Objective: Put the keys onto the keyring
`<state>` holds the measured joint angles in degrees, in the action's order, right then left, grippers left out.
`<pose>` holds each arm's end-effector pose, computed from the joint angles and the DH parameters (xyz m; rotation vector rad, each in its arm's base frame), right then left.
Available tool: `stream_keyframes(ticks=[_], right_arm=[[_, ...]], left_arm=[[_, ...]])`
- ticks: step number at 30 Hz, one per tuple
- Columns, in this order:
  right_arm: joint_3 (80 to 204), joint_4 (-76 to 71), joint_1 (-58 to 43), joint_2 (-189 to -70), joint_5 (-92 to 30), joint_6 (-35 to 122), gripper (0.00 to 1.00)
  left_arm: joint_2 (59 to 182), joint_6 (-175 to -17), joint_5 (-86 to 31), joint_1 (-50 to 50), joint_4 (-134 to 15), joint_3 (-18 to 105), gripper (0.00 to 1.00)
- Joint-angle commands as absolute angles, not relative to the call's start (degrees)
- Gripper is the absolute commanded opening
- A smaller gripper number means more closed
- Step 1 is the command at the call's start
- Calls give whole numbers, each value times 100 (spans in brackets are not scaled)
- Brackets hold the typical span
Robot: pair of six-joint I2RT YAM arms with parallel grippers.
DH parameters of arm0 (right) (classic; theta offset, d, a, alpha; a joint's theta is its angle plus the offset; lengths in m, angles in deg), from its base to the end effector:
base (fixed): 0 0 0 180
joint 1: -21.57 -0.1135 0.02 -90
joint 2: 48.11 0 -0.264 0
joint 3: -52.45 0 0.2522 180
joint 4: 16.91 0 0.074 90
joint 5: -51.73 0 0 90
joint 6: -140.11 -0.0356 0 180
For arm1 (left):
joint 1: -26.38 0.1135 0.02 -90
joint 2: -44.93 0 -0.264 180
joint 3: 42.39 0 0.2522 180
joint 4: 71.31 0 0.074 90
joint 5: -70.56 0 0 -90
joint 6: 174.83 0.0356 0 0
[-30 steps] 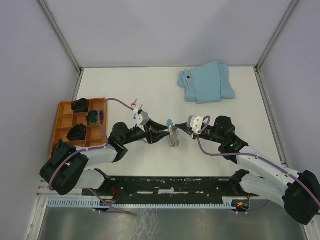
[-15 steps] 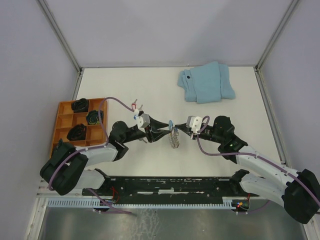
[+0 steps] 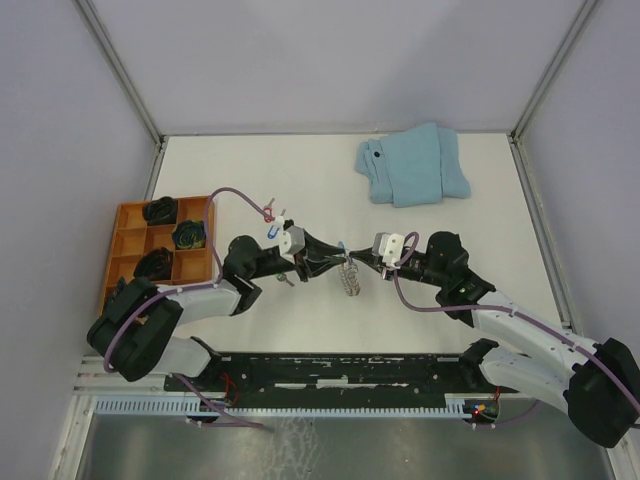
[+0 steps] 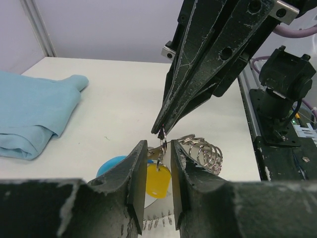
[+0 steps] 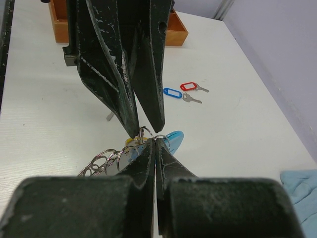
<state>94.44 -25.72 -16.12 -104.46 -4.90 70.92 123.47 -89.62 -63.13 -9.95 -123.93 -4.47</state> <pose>0.1631 0.1508 0.2607 -1.1910 1.2134 0.7050 0.1921 -0.1718 0.2288 1.0160 1.1242 -1.0986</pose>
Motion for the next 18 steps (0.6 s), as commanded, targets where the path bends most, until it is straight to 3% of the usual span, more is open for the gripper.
stream_keyframes(ticks=[1,4,9,14,18], right_arm=[[9668,-2871,-1588,-10394,-377,7032,1],[9688,-2818,-1590,-10383,-390,7013,1],[9735,-2705,-1587,-10364,-419,6992,1],[9805,-2481,-1593,-10333,-431,6990,1],[9977,-1903,-1589,-10305,-467,7187,1]], left_arm=[[12450,-8756,-6585,-992,-12696,-204,29],[12496,-8781,-6621,-996,-12661,-189,22],[12488,-8728,-6567,-1000,-12367,-127,20],[12335,-8570,-6432,-1001,-11741,-15,3],[12050,-8332,-6257,-1033,-10859,151,3]])
